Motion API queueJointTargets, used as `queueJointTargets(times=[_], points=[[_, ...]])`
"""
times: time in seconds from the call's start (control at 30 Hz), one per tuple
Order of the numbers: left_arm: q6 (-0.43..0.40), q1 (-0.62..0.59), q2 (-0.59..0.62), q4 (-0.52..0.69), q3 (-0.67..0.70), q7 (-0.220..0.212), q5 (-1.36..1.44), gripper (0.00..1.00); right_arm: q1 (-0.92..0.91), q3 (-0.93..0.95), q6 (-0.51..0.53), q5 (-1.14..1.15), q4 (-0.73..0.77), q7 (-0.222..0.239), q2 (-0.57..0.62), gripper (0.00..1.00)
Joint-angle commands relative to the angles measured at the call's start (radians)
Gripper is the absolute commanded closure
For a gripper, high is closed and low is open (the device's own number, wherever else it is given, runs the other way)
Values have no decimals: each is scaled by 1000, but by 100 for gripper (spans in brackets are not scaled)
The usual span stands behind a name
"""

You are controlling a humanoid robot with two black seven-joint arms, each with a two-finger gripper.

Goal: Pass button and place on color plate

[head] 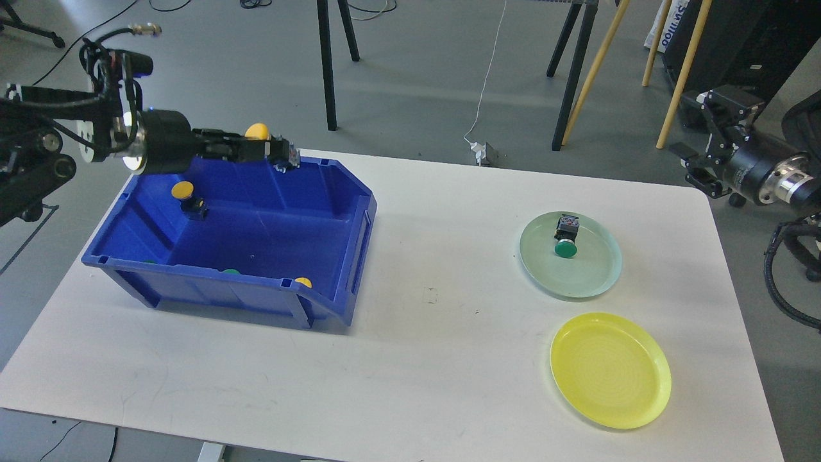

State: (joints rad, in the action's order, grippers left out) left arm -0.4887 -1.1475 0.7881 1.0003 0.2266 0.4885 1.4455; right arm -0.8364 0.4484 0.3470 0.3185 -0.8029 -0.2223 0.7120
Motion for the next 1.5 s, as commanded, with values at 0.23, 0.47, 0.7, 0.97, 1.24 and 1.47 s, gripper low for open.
queueJointTargets(times=[0.23,0.47,0.7,0.97,1.24,1.47], points=[[0,-149,-288,-139,166,0,-370,75,-41,117,-48,-6,-120,-5,-55,13],[0,-215,-614,-492,168,0,-425,75,-47,177,-74,-6,-226,-3,-55,13],[0,-215,-757,-620,172,0,-427,75,-85,184,-98,-6,-256,-3,-86,13],[0,-224,-783,-624,166,0,-536,75,-116,185,-108,-3,-249,-5,-164,13],[0,-232,-788,-647,169,0,-557,75,-154,184,-125,-3,-237,-8,-244,13],[0,-233,-788,-655,169,0,-574,75,-168,185,-129,-10,-223,-9,-275,13]])
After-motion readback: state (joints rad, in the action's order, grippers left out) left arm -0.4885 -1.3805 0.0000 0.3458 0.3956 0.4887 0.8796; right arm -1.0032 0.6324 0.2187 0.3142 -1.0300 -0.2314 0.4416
